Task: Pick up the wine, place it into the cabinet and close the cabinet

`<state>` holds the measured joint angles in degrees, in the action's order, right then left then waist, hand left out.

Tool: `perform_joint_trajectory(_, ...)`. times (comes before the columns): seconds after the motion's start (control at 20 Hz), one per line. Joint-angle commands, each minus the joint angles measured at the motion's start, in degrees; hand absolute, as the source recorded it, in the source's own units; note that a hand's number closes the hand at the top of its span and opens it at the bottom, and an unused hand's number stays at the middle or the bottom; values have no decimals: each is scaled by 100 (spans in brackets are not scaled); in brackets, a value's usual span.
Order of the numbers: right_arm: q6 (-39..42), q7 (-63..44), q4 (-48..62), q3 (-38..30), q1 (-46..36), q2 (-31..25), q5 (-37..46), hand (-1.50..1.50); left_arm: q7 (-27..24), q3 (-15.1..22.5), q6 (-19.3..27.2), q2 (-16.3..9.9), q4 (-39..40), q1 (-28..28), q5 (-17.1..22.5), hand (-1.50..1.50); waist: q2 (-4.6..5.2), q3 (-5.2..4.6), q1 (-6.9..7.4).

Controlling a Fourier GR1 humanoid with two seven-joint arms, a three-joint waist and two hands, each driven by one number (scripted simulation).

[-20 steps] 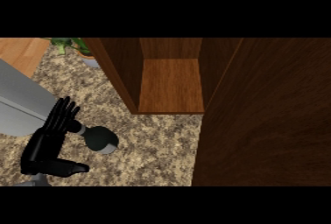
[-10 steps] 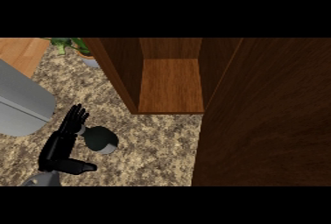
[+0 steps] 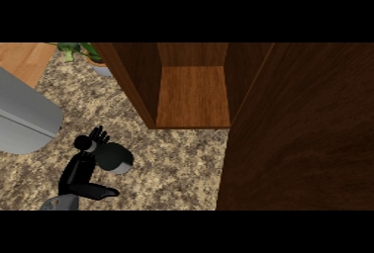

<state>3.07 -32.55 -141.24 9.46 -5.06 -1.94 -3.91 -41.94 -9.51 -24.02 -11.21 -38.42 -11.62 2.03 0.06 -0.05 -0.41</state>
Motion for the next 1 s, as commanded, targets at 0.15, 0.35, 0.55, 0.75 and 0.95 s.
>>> perform_joint_trajectory(0.15,-155,-371,-586,234,151,77,63,-150,-292,-166,-446,81,997,-626,202,-150,-3,-1,-29)
perform_joint_trajectory(0.35,-110,-473,-166,-261,-505,-69,-292,-150,-941,-63,-532,208,1531,-727,25,-150,24,-10,-47)
perform_joint_trajectory(0.55,-91,-336,-127,-12,-491,19,-86,-150,-1147,-126,-763,-54,1942,-978,24,-150,30,-13,-64)
perform_joint_trajectory(0.75,-4,-442,-403,-187,-169,-104,-223,-150,-1191,-22,-788,15,1956,-977,-29,-150,15,-5,-55)
perform_joint_trajectory(0.95,8,-482,-216,-68,-400,-66,-175,-150,-1286,-8,-612,135,2115,-1182,-59,-150,24,-10,-58)
